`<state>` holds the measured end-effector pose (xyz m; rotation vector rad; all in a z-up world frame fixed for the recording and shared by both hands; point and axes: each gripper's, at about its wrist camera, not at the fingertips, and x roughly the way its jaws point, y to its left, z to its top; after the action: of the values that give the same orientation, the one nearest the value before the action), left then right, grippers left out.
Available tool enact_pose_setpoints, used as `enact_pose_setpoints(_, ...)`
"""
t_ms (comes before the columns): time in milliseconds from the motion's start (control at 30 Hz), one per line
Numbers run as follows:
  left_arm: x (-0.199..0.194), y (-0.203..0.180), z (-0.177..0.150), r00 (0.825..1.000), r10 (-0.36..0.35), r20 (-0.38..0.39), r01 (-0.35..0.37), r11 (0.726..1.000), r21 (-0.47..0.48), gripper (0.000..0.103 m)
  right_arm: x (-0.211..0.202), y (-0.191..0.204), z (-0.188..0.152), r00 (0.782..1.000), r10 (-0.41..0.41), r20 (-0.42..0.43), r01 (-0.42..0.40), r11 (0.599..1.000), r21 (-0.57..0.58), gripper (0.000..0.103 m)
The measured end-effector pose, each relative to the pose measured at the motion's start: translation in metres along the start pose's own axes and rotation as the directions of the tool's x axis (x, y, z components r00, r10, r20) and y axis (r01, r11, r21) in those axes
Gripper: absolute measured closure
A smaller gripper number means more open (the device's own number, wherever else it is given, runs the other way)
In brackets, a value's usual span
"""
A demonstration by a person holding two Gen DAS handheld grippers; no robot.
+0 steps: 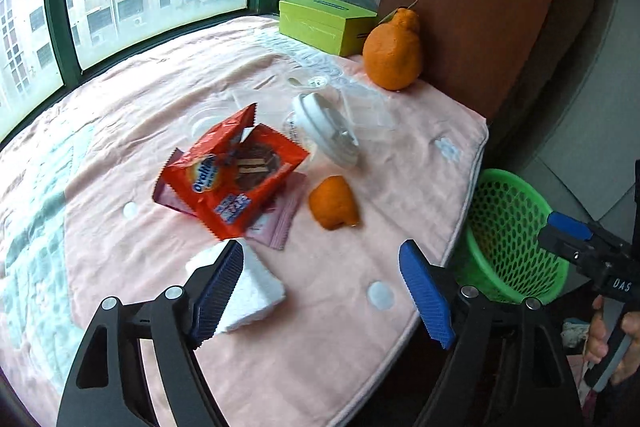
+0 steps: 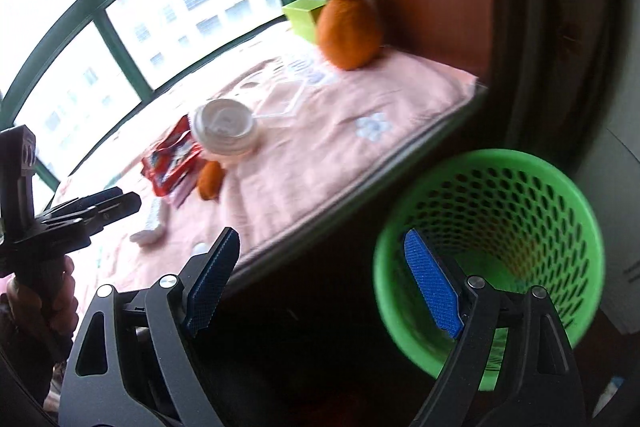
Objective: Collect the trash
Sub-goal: 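Return both tools to the blanket and grasp the orange peel with the right tool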
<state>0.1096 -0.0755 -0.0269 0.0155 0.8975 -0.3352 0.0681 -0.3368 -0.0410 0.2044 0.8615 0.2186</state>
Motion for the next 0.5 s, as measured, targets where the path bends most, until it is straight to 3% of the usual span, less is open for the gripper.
enact_pose_setpoints(100, 0.001, 0.021, -0.005, 1.0, -0.022, -0.017, 0.023, 0.998, 0.054, 0.018, 0.011, 0.021, 0.004, 0.999, 0.03, -0.022, -0.031, 0.999, -0.027, 0.019)
enact_pose_setpoints(300, 0.017, 0.05, -0.011, 0.993, -0.097, -0.074, 0.105, 0.989, 0.105, 0.016, 0.038, 0.051, 0.015, 0.995, 0.077, -0.066, -0.081, 0.995, -0.057, 0.019)
enact_pose_setpoints(500, 0.03, 0.06, -0.016, 0.985, -0.126, -0.119, 0.145, 0.974, 0.176, 0.015, 0.061, 0.076, 0.021, 0.99, 0.101, -0.104, -0.112, 0.988, -0.106, 0.019)
